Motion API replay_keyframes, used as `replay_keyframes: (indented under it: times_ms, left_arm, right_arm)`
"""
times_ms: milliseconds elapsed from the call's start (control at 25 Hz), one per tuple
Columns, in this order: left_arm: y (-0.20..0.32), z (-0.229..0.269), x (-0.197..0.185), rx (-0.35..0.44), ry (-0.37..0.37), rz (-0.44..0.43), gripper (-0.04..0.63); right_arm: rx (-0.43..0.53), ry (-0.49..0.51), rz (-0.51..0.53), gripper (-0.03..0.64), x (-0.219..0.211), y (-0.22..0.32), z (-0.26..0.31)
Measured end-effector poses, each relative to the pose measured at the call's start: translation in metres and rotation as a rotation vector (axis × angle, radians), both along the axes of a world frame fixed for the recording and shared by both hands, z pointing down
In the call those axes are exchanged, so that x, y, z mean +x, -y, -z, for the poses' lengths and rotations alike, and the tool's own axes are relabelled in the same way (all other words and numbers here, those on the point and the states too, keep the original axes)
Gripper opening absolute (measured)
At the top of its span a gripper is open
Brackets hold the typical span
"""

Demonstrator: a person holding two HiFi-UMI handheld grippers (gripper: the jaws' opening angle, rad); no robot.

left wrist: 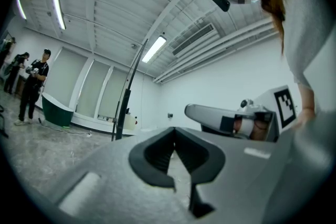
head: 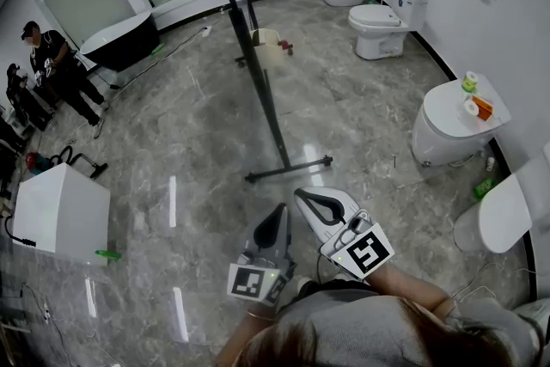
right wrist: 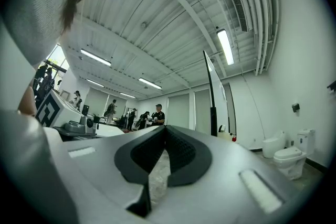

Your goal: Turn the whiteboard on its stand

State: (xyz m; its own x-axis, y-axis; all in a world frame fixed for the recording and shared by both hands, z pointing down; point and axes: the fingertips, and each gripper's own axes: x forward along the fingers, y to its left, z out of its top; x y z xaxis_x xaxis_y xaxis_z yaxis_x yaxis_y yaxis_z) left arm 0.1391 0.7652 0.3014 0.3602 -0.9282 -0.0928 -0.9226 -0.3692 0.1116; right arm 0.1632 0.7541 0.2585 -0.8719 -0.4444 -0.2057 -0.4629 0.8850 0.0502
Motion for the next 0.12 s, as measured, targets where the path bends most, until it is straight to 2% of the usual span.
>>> replay_keyframes:
  times_ms: [120]
  left_arm:
    - [-0.0013, 0.0011, 0.0004, -0.002, 0.001, 0.003, -0.002]
  right_arm:
    - [-0.003, -0.005, 0.003, 0.003, -0.0001, -0.0018, -0.0001]
